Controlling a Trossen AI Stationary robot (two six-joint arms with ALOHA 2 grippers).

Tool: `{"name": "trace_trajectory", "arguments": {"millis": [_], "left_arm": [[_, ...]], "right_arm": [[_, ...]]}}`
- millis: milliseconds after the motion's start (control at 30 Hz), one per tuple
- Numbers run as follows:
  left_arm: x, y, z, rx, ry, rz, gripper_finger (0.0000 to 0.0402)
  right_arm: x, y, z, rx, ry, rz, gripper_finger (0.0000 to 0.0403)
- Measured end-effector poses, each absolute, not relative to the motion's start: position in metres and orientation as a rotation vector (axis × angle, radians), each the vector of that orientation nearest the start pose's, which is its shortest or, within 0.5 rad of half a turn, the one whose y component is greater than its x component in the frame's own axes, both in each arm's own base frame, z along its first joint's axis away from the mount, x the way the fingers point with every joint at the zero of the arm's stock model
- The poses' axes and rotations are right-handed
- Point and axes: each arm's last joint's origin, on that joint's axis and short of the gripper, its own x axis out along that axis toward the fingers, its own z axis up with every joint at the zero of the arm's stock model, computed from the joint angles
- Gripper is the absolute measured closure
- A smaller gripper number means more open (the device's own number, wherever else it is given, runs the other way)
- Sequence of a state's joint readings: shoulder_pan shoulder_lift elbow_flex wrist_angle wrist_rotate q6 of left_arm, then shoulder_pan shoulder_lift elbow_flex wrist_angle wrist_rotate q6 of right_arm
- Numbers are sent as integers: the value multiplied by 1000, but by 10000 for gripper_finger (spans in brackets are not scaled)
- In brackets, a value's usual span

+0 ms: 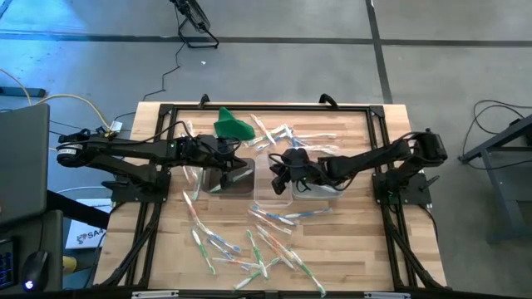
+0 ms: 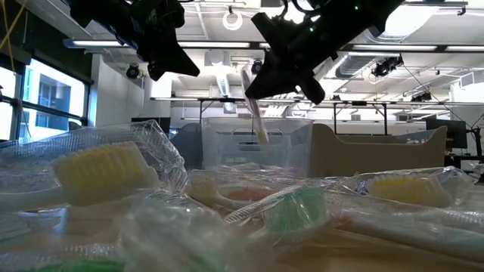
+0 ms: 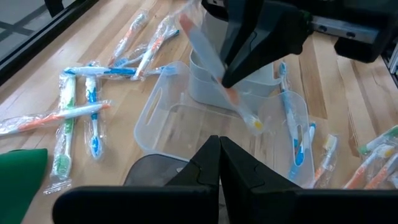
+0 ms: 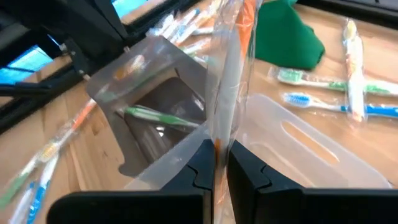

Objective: Pick & Place Toothbrushes
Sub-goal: Put the orange toothbrush into the transparent bin

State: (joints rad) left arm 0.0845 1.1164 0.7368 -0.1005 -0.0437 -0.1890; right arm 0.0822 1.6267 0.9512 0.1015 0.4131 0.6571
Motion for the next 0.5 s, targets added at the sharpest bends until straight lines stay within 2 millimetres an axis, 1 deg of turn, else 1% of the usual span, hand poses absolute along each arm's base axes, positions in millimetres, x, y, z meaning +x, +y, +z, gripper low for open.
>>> {"name": "trace_trajectory", "arguments": {"millis": [133,367,500], "left_arm": [[239,21,261,-195,467,171,400],[239,21,261,-195,467,171,400],[239,21,261,-195,467,171,400]], "right_arm": [[342,17,208,500,437,-494,390],[340,18,204,568,488,-480,390],[338,18,202,563,515,-492,390]]}}
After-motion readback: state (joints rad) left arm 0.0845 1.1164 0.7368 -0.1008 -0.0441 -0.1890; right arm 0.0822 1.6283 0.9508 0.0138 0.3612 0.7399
